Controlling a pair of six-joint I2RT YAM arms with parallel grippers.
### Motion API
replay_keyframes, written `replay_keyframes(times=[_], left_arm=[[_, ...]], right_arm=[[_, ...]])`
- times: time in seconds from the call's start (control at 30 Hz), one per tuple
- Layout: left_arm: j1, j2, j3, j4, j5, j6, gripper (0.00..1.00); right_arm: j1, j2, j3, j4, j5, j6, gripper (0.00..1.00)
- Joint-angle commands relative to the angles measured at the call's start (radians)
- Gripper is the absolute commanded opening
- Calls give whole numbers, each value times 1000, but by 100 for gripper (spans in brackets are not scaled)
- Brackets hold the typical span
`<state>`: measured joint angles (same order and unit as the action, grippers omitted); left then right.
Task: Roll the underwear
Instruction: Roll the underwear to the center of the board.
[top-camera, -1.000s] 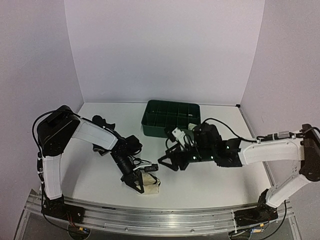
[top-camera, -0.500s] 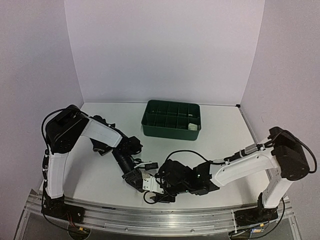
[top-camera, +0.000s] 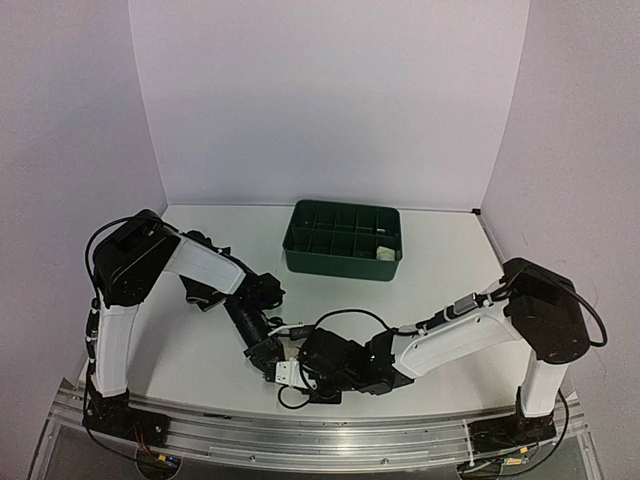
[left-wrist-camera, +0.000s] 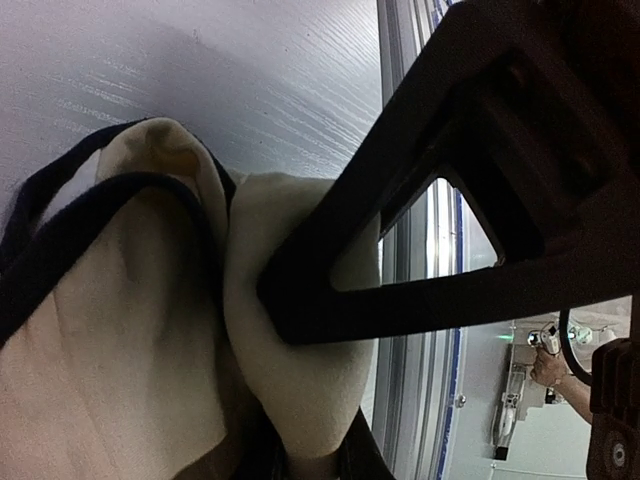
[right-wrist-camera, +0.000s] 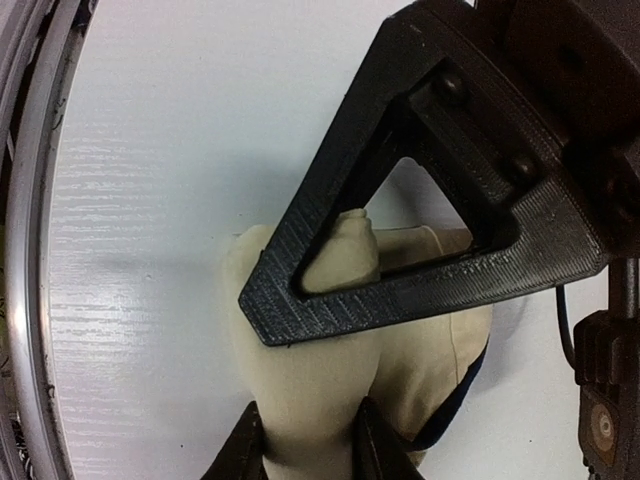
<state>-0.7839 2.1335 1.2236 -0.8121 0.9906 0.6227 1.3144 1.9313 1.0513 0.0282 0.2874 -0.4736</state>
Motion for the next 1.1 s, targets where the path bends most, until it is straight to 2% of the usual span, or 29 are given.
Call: replay_keyframes(times=[0.0, 0.03, 0.1, 0.13, 0.2, 0.3, 0.47, 0.6, 0.7, 0.87, 1.07], left_arm=[[7, 48, -11, -22, -122, 49, 0], [7, 47, -12, -22, -124, 49, 1], [13, 38, -13, -24, -124, 51, 16], [20, 25, -14, -25, -118, 53, 30], [44, -22, -26, -11, -99, 65, 50], [85, -145, -87, 67, -100, 88, 65], [92, -401, -244, 199, -150, 194, 71], [85, -501, -318, 301, -277, 255, 71], [28, -573, -391, 483, -411, 325, 71], [-91, -542, -408, 681, -595, 394, 73], [-142, -488, -405, 778, -642, 422, 72]], right_arm=[[-4, 45, 24, -76, 25, 46, 17], [-4, 44, 22, -78, 16, 55, 12], [-6, 33, 15, -81, -15, 83, 2], [-9, 26, 10, -83, -29, 101, 0], [-24, 9, -5, -86, -78, 156, 0], [-80, 3, -32, -85, -233, 248, 0], [-166, 62, -44, -85, -460, 350, 0], [-234, 91, -42, -83, -588, 430, 0], [-279, 128, -35, -85, -683, 494, 0], [-314, 161, -19, -85, -745, 566, 0], [-344, 169, -11, -85, -786, 614, 0]])
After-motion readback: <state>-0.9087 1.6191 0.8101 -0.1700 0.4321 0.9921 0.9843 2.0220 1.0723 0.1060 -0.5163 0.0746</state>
